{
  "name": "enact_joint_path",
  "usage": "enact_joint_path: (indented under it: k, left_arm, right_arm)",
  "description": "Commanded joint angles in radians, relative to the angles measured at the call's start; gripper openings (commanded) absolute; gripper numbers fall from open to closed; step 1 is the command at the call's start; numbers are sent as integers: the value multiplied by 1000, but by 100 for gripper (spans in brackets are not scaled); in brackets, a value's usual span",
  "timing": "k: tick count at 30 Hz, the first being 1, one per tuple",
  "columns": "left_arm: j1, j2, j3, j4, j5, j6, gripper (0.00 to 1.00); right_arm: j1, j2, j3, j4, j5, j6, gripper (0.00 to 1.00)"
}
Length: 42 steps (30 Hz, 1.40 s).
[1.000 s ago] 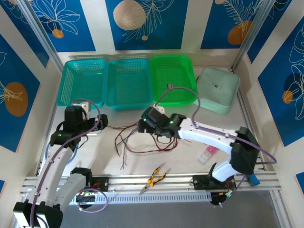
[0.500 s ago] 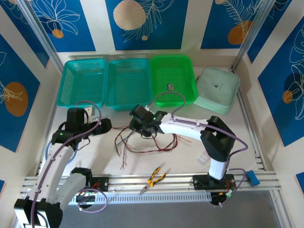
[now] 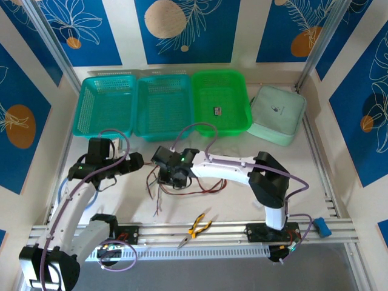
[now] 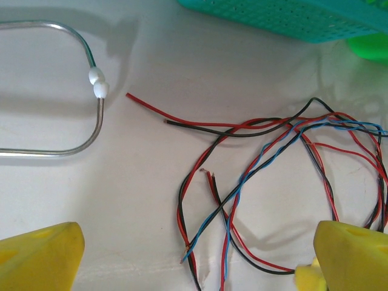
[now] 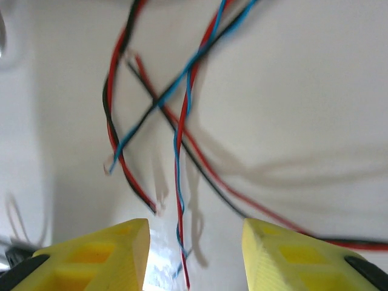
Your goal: Untangle the cables
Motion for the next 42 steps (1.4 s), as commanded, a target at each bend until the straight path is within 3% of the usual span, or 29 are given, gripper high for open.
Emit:
enact_joint_path:
  k: [1,20,42]
  left_arm:
    - [1,-4,-24,-32,39,-33,96]
    - [4,-27,-37,-48,49,-66,94]
    - [5,-28,-37,-54,49,-64,94]
  right_arm:
    - [31,42,-20,-32,-82,25,43]
    - [58,180,57,43,-238,-83,28]
    - [61,232,94,36,-297,-101,22]
